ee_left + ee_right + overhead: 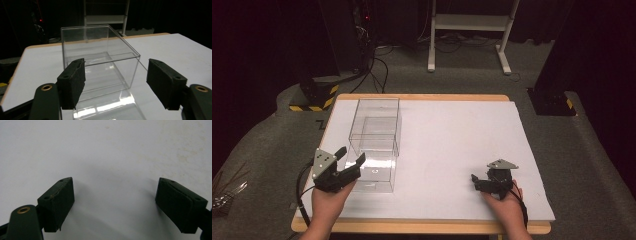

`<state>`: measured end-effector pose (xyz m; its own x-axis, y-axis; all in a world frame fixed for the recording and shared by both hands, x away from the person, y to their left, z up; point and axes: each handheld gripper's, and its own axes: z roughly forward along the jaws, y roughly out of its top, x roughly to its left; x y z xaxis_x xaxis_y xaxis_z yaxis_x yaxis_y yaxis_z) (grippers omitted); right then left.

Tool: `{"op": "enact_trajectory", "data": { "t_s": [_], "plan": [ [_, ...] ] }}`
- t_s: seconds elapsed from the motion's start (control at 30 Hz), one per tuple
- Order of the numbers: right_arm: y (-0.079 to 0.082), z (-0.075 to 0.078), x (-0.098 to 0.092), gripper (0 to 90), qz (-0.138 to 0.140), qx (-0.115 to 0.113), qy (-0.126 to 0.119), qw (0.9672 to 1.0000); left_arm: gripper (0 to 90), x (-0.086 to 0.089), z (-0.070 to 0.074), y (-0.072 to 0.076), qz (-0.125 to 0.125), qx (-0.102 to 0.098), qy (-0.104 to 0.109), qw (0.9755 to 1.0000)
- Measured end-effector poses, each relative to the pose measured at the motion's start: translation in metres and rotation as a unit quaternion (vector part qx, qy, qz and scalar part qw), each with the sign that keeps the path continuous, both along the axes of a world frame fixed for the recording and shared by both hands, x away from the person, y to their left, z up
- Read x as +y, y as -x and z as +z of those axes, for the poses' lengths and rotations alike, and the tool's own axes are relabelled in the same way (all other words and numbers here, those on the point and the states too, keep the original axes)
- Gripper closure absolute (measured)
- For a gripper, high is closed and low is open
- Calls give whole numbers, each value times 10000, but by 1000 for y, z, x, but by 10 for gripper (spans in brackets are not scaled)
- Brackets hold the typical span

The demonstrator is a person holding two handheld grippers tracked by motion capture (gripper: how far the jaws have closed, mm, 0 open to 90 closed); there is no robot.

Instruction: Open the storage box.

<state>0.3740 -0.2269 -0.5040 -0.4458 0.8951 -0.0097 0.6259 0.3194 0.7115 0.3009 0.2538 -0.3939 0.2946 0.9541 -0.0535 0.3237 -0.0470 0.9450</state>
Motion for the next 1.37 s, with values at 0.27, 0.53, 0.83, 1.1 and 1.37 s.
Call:
{"op": "enact_trajectory", "data": {
  "t_s": [0.27,0.53,0.83,1.1,1.37],
  "plan": [
    [0,0,0,153,2,-4,4,10000,345,39,-12,-14,284,29,-26,9996],
    [0,0,0,153,2,-5,6,10000,347,74,-39,-15,832,198,-154,9962],
    [0,0,0,153,-2,-1,1,10000,345,102,-85,-20,1299,806,-373,9875],
    [0,0,0,153,-2,-1,1,10000,345,109,-105,-28,1216,1339,-267,9831],
    [0,0,0,153,-4,1,3,10000,339,106,-107,-29,1178,1427,-396,9819]
  ]
}}
